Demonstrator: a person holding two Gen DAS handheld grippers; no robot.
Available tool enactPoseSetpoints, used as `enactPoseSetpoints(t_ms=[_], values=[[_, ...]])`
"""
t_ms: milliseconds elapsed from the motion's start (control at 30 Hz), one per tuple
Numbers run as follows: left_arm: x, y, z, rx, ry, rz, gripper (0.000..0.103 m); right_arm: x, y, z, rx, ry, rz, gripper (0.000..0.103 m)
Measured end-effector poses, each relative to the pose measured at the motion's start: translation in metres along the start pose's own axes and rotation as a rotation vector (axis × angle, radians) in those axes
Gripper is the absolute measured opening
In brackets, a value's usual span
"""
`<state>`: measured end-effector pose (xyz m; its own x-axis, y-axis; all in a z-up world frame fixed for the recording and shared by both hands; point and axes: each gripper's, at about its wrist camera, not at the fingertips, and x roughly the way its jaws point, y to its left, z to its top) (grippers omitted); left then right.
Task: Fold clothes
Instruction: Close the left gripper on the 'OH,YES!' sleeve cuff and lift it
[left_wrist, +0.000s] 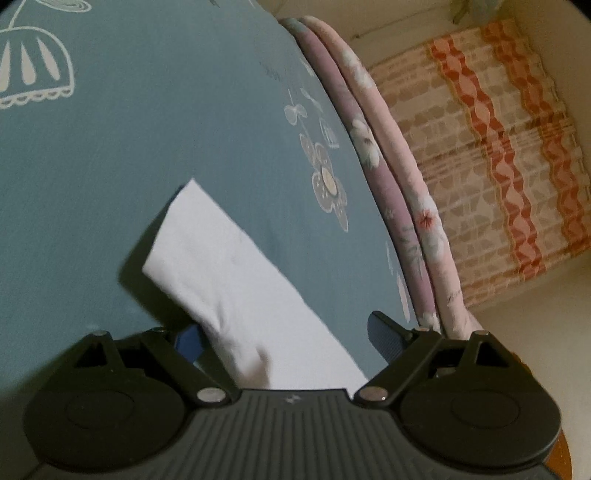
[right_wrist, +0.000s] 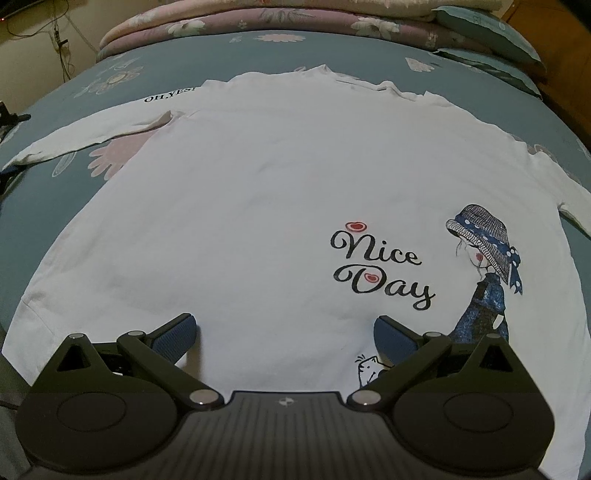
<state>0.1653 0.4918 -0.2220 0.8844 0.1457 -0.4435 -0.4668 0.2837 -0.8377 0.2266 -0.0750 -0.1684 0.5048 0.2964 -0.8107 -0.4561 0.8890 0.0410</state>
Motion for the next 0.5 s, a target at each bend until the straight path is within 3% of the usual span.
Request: enactPoseSetpoints(t_ms=[233,400,500], values=[[0.002,-0.003,-0.012,0.042,0.016,-0.026,0.090,0.001,0.001,-0.001,0.002,-0.011,-0.003,0.103],[0.009,-0.003,-0.004,0.011,-0.004,-0.025,0.089,0.002,0.003,-0.001,0.003,-0.016,-0.018,0.103],[0.012,-0.007,-0.006,0.045,-0.013,-0.007,0.087,0.002,0.003,-0.002,-0.001,-0.019,-0.014,0.103]])
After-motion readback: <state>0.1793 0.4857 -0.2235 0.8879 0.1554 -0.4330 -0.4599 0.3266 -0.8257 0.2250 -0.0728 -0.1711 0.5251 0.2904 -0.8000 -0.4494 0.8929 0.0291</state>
